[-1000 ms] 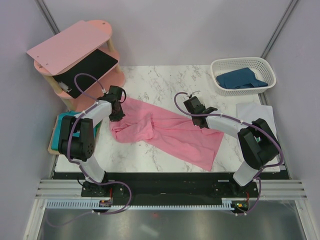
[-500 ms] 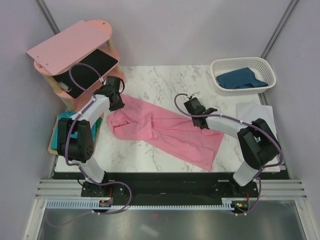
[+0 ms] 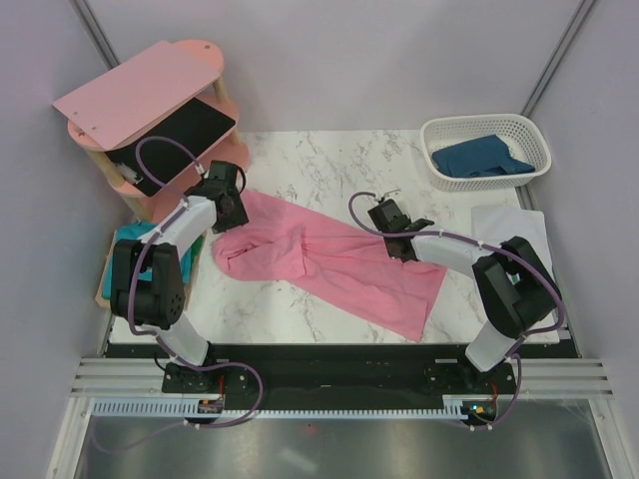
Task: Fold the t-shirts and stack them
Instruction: Flatten out the tshirt
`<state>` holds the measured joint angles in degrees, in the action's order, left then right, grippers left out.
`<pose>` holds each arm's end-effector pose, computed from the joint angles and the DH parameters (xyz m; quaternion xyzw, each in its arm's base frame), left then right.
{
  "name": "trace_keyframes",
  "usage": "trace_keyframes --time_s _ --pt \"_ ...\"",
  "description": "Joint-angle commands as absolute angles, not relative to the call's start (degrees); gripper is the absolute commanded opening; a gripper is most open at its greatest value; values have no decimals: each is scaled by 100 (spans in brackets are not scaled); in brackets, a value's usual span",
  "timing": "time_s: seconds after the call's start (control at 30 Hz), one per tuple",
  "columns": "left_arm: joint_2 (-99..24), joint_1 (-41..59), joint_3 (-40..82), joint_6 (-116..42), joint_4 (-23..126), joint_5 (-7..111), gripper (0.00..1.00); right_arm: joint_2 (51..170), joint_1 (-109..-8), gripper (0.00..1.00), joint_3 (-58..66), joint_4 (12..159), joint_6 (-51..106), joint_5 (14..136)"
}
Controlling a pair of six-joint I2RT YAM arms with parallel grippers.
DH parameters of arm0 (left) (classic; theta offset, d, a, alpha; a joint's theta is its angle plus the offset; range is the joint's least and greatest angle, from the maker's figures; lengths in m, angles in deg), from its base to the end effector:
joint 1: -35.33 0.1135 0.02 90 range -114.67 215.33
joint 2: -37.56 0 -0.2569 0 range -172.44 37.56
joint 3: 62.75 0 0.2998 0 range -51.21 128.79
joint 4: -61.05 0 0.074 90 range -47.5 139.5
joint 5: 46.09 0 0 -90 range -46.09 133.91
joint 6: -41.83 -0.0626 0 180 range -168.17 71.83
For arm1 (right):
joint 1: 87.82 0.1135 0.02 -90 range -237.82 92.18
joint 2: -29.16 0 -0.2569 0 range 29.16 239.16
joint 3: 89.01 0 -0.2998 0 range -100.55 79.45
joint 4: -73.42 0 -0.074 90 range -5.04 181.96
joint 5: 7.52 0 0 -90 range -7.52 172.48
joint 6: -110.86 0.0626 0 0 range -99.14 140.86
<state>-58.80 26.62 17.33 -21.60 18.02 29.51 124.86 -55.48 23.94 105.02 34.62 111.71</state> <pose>0.4026 -0.0459 0.1690 -0.1813 0.9400 0.0356 0.2868 0.3310 0.1734 0.1137 -0.0870 0.9334 -0.1271 0.3241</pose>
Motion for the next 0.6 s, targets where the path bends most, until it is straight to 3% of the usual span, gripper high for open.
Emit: trace_keyframes --time_s 0.0,0.57 --pt "-5622 2689 1323 -1899 2041 3098 54 12381 -5574 0 2460 10333 3572 11104" --pt "-5869 2759 1102 -1855 2349 2941 61 12346 -5565 0 2540 10316 3563 11104"
